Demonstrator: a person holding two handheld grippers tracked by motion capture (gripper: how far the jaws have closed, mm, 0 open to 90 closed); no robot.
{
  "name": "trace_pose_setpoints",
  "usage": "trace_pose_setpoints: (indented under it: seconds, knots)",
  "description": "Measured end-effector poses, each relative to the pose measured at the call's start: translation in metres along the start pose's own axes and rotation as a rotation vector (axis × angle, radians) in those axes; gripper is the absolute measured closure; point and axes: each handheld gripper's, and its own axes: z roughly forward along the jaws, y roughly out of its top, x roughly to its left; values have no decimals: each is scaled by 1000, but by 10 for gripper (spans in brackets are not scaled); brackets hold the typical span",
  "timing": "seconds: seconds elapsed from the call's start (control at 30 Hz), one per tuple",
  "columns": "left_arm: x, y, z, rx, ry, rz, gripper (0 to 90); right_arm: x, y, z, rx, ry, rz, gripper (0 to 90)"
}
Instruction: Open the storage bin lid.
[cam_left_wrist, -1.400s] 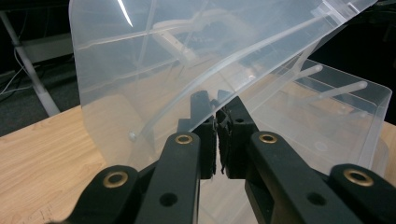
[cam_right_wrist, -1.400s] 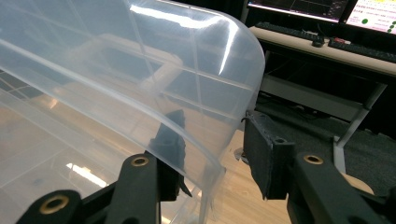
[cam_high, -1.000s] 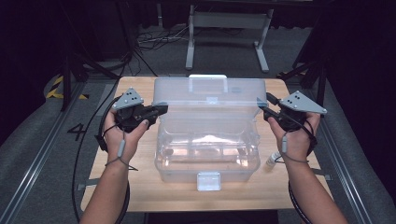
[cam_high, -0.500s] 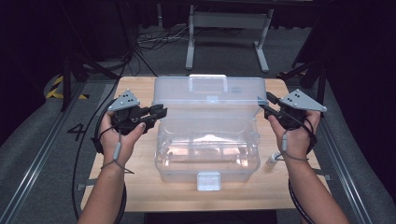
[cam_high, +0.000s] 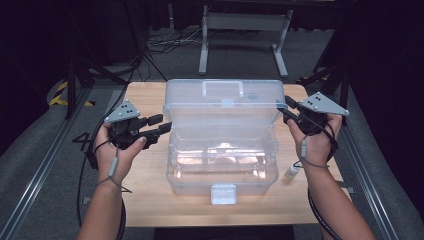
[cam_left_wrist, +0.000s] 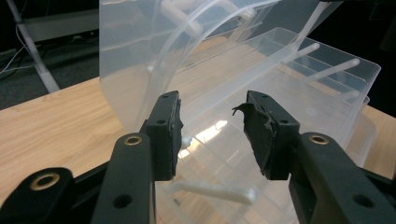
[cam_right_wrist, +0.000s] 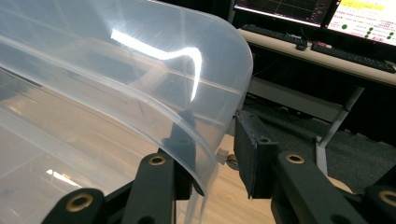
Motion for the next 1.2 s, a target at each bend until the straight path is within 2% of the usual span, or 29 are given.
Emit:
trace_pose_setpoints:
  seconds: [0.33,0.53,1.07,1.2]
  knots:
    - [11,-6,-12,3,36,-29,567,-2,6,6,2,-8,-15,688]
    - [15,-7,-15,6,41,-43,569,-1,10,9,-6,-21,-38,669]
    - [25,-13,-17,13,56,-83,569,-14,19,28,28,-7,2,701]
    - [27,-14,-19,13,79,-86,552,-17,20,32,34,-3,15,707]
